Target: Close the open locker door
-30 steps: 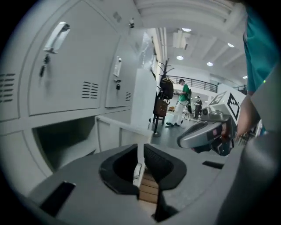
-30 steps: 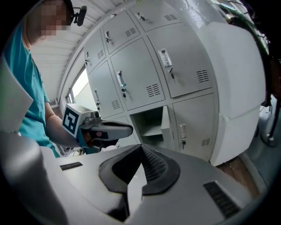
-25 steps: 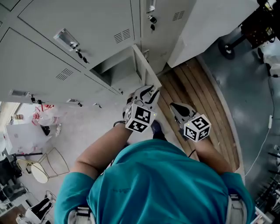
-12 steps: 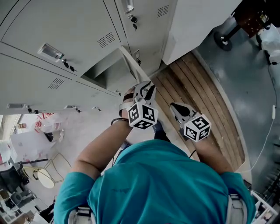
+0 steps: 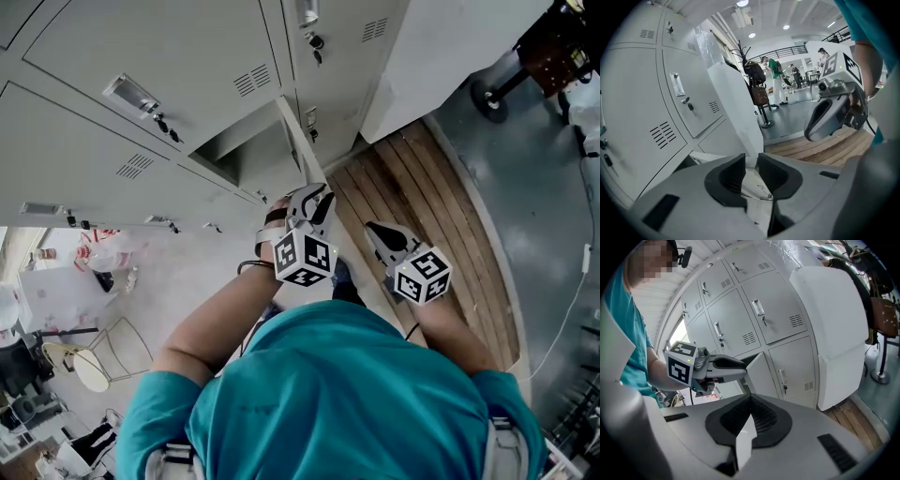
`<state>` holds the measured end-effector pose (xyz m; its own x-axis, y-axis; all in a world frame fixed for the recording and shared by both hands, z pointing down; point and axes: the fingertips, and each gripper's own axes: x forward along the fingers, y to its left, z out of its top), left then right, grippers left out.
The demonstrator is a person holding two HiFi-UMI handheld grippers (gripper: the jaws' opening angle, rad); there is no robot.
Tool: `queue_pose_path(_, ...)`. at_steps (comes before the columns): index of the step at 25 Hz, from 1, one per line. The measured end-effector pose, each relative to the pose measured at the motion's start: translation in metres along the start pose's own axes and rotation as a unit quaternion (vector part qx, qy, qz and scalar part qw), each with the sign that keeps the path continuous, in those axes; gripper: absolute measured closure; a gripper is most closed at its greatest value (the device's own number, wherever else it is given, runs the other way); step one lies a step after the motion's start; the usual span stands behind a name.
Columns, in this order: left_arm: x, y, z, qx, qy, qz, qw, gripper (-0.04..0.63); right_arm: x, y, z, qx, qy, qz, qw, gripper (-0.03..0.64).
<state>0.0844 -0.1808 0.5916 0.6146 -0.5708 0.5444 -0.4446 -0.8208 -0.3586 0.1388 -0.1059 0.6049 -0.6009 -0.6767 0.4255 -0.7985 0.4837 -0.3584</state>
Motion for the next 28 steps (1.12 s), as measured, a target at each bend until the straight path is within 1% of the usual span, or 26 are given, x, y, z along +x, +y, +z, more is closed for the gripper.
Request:
queue_pose_path(6,-0.024,0.010,-0.022,-0.011,0.010,0.016,0.9998,0.505,0.020,0.019,0.006,-0.012,0.005,0.021,1.000,0.618)
queue_pose_path(12,-0.046,0.026,-0.046,-0.031,0.020,0.039,0.9985,0.505,0.039,0.038,0.009,-0.023,0.014,0.041,0.999,0.618)
queue_pose_path(21,-0.069,0.052,-0.077,-0.046,0.037,0.071,0.9957,0.506,0.058,0.057,0.012,-0.033,0.024,0.058,0.997,0.618)
queue_pose_path(28,-0.080,0.075,-0.097,-0.065,0.047,0.093,0.9925,0.506,0.071,0.068,0.013,-0.040,0.033,0.069,0.996,0.618)
